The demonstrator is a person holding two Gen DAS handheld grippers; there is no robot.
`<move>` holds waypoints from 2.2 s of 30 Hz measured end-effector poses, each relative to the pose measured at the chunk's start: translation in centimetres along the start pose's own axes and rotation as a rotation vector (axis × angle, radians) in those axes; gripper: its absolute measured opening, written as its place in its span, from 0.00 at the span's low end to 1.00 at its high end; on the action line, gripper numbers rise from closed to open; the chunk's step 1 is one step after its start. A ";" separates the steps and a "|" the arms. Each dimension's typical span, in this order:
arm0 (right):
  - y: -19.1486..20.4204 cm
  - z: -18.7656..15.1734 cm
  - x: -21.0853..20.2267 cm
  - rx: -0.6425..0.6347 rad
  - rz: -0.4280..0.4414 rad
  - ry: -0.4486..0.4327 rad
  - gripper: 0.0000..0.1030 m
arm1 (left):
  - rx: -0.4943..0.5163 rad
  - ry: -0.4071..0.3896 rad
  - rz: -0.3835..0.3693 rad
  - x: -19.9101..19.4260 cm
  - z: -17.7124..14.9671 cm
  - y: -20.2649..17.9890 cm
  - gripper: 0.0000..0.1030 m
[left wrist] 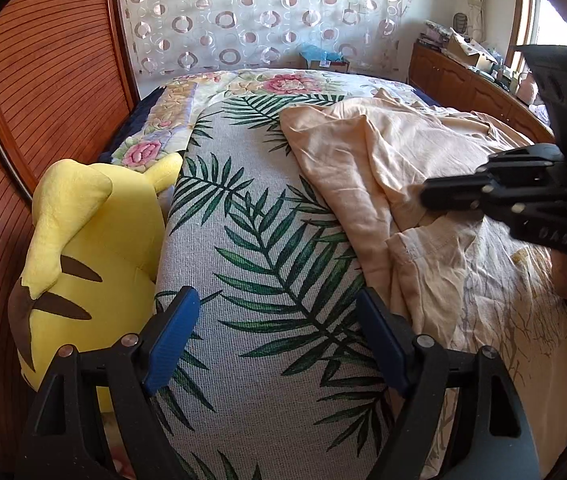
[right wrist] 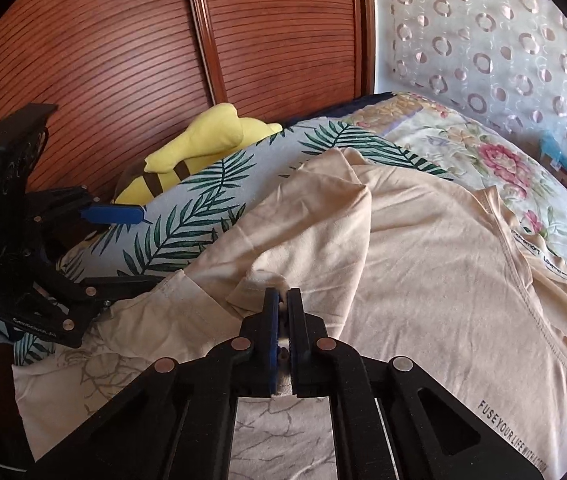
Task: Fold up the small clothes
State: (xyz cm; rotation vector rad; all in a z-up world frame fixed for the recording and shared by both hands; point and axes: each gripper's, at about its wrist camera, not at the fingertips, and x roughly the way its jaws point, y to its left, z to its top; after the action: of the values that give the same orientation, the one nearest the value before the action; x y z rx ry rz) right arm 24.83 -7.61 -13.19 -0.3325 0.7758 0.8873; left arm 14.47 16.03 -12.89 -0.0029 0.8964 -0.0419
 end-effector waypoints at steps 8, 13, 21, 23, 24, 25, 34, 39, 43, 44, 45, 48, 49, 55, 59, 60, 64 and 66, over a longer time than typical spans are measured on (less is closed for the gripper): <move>-1.5 -2.3 -4.2 0.101 -0.057 -0.080 0.03 | 0.000 0.000 0.001 0.0 0.0 0.0 0.79; -2.9 -4.2 -4.6 0.168 -0.172 -0.052 0.03 | 0.001 -0.001 0.003 0.0 0.0 0.0 0.79; -4.0 -5.1 -4.6 0.274 -0.246 -0.061 0.20 | 0.005 -0.041 -0.007 -1.3 1.0 -1.7 0.79; -4.0 -5.5 -5.1 0.286 -0.228 -0.065 0.30 | 0.022 -0.067 -0.020 -1.9 1.6 -2.7 0.79; -4.1 -5.8 -5.4 0.291 -0.230 -0.060 0.42 | 0.027 -0.075 -0.031 -2.1 1.8 -3.2 0.79; -4.1 -6.2 -5.6 0.293 -0.241 -0.055 0.44 | 0.032 -0.084 -0.049 -2.2 2.1 -3.7 0.78; -5.4 -8.0 -7.9 0.305 -0.325 0.018 0.45 | 0.069 -0.013 -0.120 0.0 2.9 -7.2 0.32; -5.0 -8.0 -7.8 0.294 -0.316 0.000 0.45 | 0.062 -0.001 -0.123 0.2 2.8 -7.9 0.32; -5.4 -8.7 -7.6 0.268 -0.332 -0.004 0.47 | 0.063 0.016 -0.111 0.4 2.7 -8.4 0.32; -5.4 -8.7 -7.4 0.269 -0.329 -0.005 0.47 | 0.062 0.020 -0.109 0.4 2.6 -8.4 0.32; -5.3 -8.8 -7.4 0.272 -0.324 -0.008 0.47 | 0.060 0.024 -0.106 0.5 2.6 -8.4 0.31; -6.2 -9.8 -8.3 0.278 -0.314 -0.014 0.48 | 0.053 0.025 -0.099 0.5 2.4 -8.5 0.23; -6.2 -9.8 -8.2 0.276 -0.316 -0.013 0.48 | 0.051 0.024 -0.104 0.4 2.4 -8.5 0.16; -6.0 -9.8 -8.4 0.248 -0.342 0.001 0.49 | 0.072 -0.019 -0.114 -1.0 2.2 -9.6 0.08; -6.1 -9.9 -8.5 0.245 -0.343 0.002 0.49 | 0.095 -0.057 -0.108 -2.5 2.3 -10.2 0.08; -6.1 -9.9 -8.5 0.245 -0.342 0.002 0.49 | 0.095 -0.058 -0.113 -2.7 2.3 -10.3 0.08; -6.2 -9.9 -8.6 0.241 -0.345 0.003 0.50 | 0.109 -0.059 -0.100 -3.2 2.2 -10.7 0.08; -6.3 -9.9 -8.6 0.238 -0.346 0.005 0.50 | 0.112 -0.060 -0.106 -3.4 2.1 -10.9 0.08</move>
State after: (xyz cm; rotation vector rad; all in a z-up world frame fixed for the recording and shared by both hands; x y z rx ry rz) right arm 21.86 -21.82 -13.98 -0.2482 0.7902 0.4638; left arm 13.58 5.25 -8.72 0.0528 0.8321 -0.1905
